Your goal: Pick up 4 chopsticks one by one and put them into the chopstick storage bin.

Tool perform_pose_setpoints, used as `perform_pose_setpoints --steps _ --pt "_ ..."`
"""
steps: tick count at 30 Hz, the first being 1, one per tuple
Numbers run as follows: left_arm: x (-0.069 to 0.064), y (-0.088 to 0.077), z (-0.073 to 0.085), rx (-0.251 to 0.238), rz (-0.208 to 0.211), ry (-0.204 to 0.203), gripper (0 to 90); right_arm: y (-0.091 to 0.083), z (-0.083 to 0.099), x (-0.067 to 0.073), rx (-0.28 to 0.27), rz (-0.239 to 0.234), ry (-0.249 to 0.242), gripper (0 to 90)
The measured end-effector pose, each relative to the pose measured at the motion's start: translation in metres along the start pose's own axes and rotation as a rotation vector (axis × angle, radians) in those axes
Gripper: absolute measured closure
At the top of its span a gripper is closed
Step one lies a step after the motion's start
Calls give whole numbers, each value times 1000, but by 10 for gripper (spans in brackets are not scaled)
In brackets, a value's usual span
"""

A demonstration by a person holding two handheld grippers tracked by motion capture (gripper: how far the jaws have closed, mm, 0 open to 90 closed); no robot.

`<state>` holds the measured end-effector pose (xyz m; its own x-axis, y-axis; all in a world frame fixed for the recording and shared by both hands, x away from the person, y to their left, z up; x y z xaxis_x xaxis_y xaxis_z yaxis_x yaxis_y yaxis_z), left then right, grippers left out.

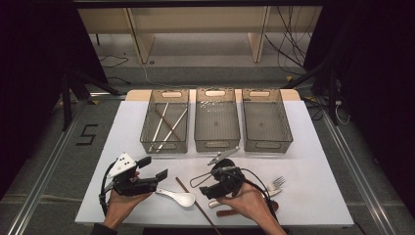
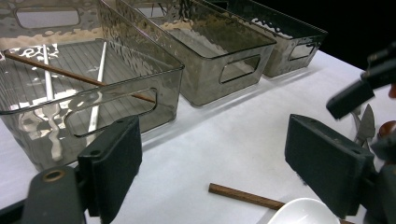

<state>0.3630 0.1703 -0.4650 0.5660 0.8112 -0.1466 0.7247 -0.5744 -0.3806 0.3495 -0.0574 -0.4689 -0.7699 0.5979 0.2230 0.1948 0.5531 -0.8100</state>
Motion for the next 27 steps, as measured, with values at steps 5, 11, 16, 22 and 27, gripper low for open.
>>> perform_pose_setpoints --steps 5,11,16,22,27 --pt "0 0 0 0 0 0 187 9 11 9 48 2 -21 375" --pt "0 0 0 0 0 1 186 22 20 17 102 2 -47 423" --pt "0 0 0 0 -2 2 186 30 25 26 148 -7 -70 467" --pt "0 0 0 0 -3 3 185 39 31 34 201 -11 -92 554" --pt "0 0 0 -1 -3 4 185 45 34 35 223 0 -97 612"
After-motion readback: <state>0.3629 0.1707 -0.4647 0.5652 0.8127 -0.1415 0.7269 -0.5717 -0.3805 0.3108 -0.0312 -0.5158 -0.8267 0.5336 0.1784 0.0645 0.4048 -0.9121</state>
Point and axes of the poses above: each handheld gripper's, and its own axes: y roughly forward along the jaws, z roughly out of its underside, x roughly to its left, the point moved 6 cm from there along y, roughly forward along the jaws, and after that the axes turned 4 degrees about -z, right-handed, at the moved point
